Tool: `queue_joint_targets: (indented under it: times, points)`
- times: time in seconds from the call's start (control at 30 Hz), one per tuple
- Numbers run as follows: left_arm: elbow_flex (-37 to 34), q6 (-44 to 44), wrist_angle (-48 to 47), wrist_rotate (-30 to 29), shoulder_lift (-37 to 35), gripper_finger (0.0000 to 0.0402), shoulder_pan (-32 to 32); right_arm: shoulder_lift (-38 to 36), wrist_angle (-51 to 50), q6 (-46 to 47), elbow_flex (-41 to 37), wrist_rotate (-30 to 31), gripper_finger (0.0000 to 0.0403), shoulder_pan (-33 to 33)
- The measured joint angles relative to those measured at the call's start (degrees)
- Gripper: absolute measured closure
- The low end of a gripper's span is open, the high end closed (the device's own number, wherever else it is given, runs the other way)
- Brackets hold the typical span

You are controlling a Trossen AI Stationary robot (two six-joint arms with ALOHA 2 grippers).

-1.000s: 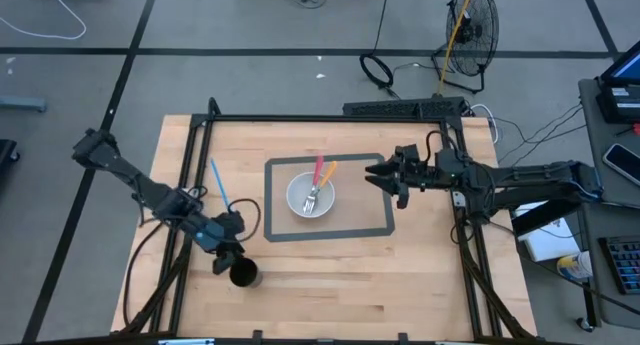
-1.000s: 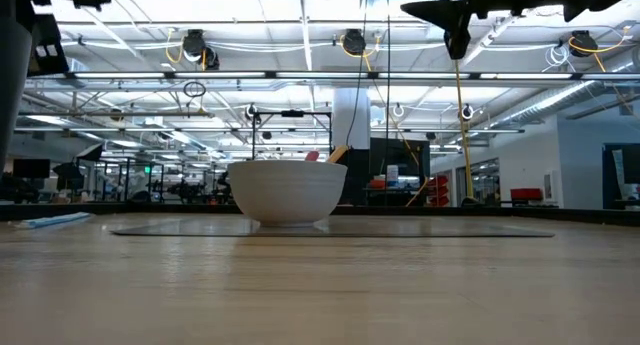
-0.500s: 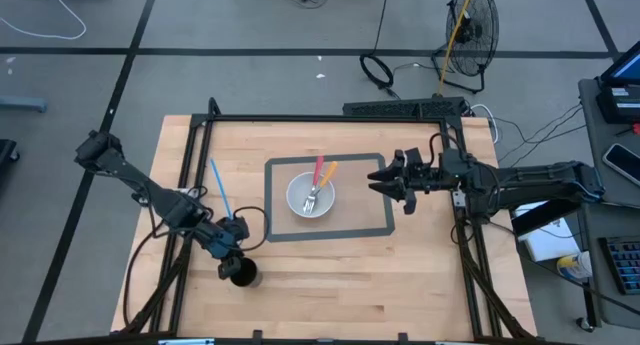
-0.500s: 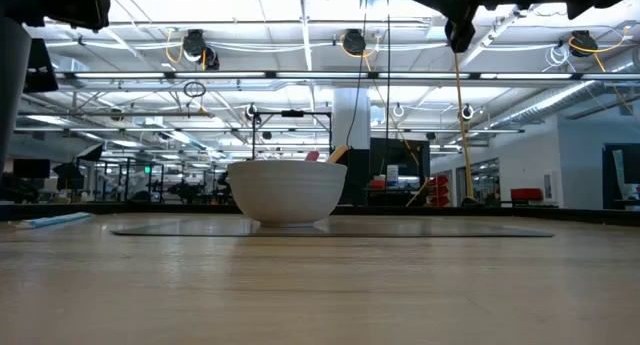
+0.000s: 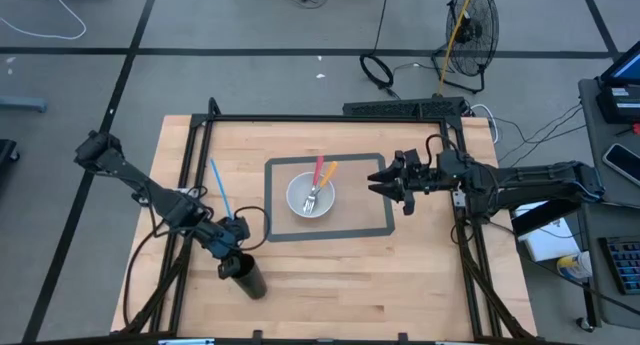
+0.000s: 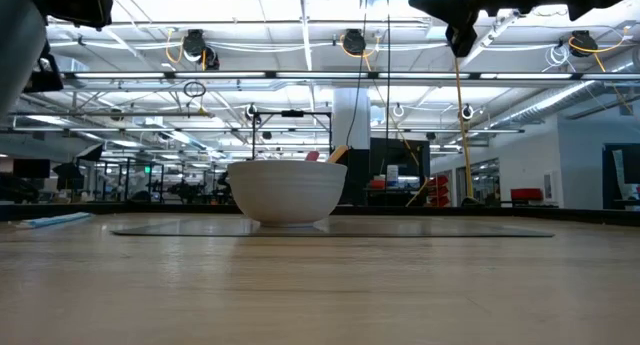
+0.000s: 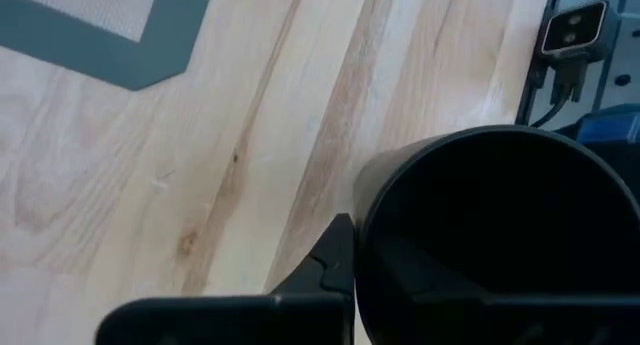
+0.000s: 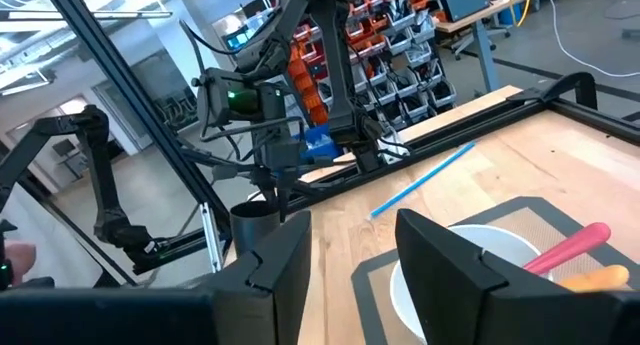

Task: Pick & Place Utensil
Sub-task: Put the black cup at the right side of the bowl on the table mat

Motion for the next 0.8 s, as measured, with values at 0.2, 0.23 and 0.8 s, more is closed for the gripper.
queue_joint_targets:
  times: [0.2,0.23,0.8]
  points:
    - [0.5,2.0,2.7,-2.6,0.0,0.0396,2.5,0.0,-0.8,-0.1,0.0,0.0,0.0261,0.0]
    - [0.8,2.7,3.0,-3.1,0.0,0.0397,3.1,0.0,-1.0,0.0,0.0,0.0,0.0261,0.0]
    - [7.7,18.1,9.4,-7.7,4.5,0.0399,14.1,0.0,-1.3,0.6,0.0,0.1,0.0261,2.9]
